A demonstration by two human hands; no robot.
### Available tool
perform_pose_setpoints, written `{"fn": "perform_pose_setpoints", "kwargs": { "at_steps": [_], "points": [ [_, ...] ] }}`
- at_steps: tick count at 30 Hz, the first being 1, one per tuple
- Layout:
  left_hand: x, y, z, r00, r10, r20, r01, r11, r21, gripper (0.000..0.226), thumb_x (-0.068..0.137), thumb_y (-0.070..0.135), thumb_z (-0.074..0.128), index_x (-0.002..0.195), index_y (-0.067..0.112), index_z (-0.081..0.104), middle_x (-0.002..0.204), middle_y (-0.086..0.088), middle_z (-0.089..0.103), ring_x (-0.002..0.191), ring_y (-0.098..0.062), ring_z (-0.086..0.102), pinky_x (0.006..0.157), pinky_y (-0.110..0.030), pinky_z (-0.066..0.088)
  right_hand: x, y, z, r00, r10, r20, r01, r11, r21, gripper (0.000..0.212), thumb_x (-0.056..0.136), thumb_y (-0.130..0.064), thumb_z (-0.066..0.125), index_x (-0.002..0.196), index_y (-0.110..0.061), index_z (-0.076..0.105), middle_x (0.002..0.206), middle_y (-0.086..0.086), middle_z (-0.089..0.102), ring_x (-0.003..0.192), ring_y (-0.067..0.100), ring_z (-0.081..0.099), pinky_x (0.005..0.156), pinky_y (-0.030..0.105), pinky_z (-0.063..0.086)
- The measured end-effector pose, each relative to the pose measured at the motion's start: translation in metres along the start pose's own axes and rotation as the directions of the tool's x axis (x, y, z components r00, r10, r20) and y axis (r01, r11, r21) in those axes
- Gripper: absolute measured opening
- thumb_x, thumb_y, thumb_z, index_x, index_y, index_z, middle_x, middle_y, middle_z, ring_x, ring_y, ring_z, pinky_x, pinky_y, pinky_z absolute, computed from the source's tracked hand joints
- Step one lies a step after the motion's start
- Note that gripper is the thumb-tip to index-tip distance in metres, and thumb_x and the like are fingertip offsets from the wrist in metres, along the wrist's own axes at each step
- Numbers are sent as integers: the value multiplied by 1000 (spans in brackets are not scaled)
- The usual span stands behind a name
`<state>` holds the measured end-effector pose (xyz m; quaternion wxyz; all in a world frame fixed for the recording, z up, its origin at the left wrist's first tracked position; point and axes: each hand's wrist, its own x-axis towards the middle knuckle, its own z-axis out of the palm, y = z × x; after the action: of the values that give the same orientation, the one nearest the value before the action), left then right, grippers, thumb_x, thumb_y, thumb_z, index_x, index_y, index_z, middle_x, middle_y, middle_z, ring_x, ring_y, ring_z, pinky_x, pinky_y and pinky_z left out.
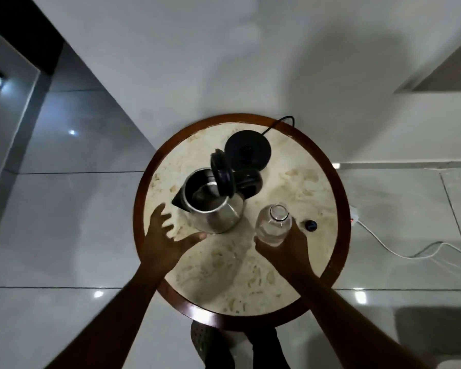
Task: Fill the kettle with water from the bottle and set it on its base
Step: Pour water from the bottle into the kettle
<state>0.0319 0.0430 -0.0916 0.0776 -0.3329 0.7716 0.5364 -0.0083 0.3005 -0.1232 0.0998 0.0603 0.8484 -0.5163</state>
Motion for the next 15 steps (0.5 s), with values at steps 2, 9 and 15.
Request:
{"fn": "perform_pose_setpoints", "kwargs": {
  "at_steps": [2, 9, 15],
  "points": [
    [16, 20, -5, 985, 129, 117, -138, 987, 79, 133, 41, 49, 91, 152, 31, 20, 152, 7, 39, 133, -17, 45, 105, -44, 44, -18, -10, 8, 991, -48, 122, 51, 998, -20, 55, 55, -44, 82, 101, -25, 56, 86, -14, 66, 79, -6, 63, 66, 9, 49],
    [47, 57, -8, 900, 255, 354, -327, 931, 161, 118, 58, 28, 93, 154, 25, 25, 150, 3, 47, 138, -18, 43, 113, -35, 37, -42, -43, 43, 933, 107, 343, -110, 994, -13, 56, 52, -44, 78, 99, -22, 59, 90, -6, 73, 75, 5, 71, 70, 31, 62],
    [47, 55, -9, 906, 239, 349, -289, 952, 100, 110, 63, 14, 90, 153, 25, 26, 152, 0, 45, 139, -20, 41, 110, -27, 35, -44, -62, 37, 850, 219, 479, -330, 930, 160, 36, 64, -27, 79, 96, -19, 67, 88, 14, 74, 77, 29, 74, 70, 47, 61]
  ]
}}
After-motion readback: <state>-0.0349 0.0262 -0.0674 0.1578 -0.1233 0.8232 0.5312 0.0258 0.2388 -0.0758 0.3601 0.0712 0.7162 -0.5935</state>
